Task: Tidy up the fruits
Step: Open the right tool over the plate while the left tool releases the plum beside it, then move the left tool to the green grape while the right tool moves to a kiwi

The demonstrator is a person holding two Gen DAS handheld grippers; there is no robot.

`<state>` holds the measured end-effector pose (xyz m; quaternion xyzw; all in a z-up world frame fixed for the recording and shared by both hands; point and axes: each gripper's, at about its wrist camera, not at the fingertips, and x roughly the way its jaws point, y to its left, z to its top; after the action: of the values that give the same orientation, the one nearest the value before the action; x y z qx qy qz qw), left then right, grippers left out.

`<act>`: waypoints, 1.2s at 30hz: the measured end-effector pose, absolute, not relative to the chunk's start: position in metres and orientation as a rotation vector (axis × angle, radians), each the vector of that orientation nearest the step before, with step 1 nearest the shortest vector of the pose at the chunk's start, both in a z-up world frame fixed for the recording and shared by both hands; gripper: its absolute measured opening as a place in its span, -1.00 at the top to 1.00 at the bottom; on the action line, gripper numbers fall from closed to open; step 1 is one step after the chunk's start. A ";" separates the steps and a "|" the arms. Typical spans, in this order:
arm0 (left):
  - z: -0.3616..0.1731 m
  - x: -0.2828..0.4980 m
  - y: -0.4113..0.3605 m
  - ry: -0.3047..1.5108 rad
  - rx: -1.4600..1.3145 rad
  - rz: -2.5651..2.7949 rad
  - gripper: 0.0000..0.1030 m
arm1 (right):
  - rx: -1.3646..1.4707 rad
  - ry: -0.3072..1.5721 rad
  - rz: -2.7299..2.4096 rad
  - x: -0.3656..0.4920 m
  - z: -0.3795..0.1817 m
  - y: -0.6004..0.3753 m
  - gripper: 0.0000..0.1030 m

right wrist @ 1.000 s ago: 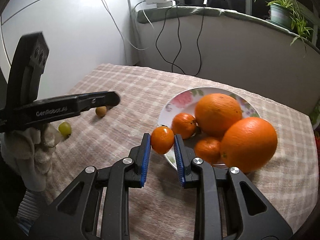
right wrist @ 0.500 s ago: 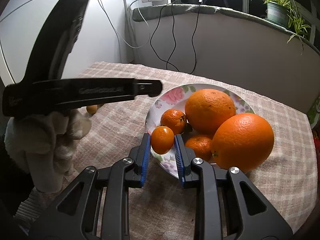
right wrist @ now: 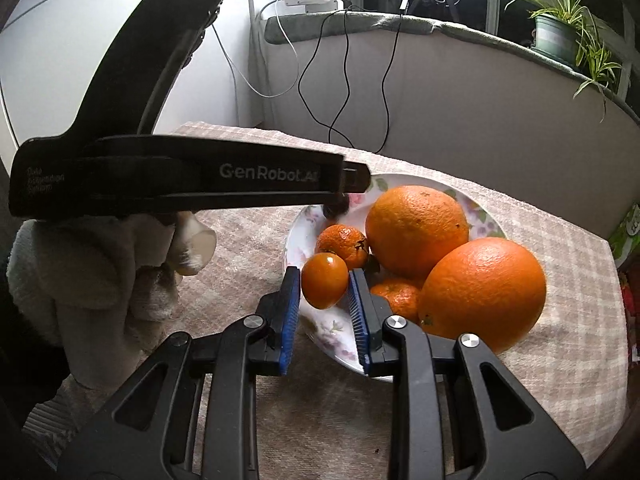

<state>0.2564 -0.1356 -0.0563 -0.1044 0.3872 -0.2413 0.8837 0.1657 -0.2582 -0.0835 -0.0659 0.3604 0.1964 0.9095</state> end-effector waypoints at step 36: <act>-0.031 0.214 -0.088 0.737 -0.231 -0.411 -0.12 | -0.110 0.656 0.437 0.142 -0.059 -0.254 -0.68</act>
<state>0.2138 -0.0881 -0.0311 -0.1116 0.3567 -0.1991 0.9059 0.1416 -0.2544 -0.0589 -0.0535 0.3195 0.2128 0.9218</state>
